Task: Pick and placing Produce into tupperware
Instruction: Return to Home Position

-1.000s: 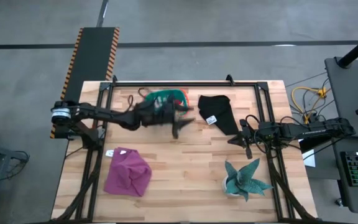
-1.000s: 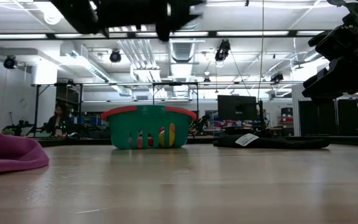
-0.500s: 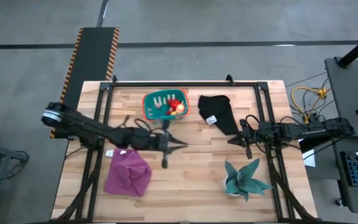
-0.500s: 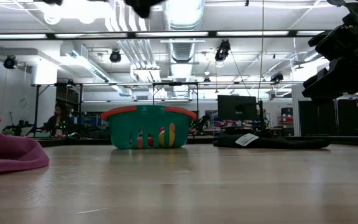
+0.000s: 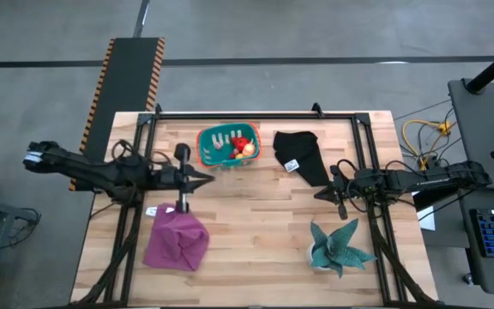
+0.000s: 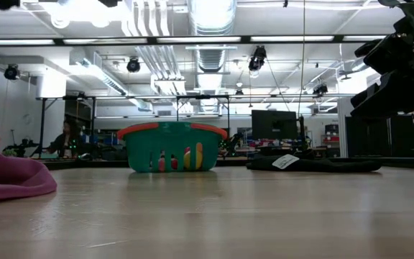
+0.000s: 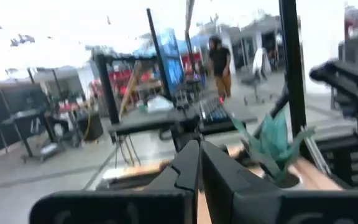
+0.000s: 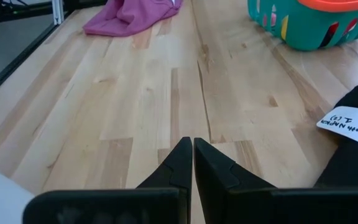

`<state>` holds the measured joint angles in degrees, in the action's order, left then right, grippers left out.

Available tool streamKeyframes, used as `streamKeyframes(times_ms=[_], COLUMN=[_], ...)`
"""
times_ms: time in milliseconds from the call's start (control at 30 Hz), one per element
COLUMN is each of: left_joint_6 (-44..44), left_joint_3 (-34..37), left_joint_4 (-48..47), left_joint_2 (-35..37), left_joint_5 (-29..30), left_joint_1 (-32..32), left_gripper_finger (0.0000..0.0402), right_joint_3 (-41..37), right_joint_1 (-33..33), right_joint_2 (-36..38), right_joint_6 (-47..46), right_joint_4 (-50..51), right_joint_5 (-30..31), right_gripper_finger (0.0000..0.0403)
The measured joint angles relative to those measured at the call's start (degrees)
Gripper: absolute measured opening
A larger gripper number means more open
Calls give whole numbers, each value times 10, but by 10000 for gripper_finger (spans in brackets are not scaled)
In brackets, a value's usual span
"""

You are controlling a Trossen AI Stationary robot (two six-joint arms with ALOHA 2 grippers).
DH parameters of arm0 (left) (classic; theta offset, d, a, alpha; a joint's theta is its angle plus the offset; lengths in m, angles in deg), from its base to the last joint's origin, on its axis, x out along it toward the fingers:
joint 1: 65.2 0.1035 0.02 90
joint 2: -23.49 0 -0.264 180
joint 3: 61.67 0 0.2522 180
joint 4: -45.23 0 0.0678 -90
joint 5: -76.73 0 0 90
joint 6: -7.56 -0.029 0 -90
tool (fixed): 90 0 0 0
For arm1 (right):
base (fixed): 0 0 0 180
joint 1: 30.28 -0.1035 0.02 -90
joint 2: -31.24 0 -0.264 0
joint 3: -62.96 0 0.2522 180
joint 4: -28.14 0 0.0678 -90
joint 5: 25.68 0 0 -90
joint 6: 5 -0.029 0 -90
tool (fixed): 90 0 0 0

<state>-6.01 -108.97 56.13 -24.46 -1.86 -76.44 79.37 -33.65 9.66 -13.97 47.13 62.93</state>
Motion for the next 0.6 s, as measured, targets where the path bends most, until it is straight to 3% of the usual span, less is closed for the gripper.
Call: streamKeyframes(times_ms=[100, 200, 467, 600], left_joint_6=[0, 8, 48, 87], left_joint_3=[35, 52, 58, 71], left_joint_4=[61, 51, -102, -162], left_joint_2=[7, 15, 160, 195], left_joint_5=[-25, -36, -34, -30], left_joint_1=[42, 82, 93, 86], left_gripper_finger=[0, 0, 0, 0], right_joint_3=[0, 0, 0, 0], right_joint_1=[0, 0, 0, 0], right_joint_2=[0, 0, 0, 0], right_joint_6=[0, 1, 0, 0], right_joint_4=[0, 0, 0, 0], right_joint_5=[0, 0, 0, 0], right_gripper_finger=[9, 9, 9, 9])
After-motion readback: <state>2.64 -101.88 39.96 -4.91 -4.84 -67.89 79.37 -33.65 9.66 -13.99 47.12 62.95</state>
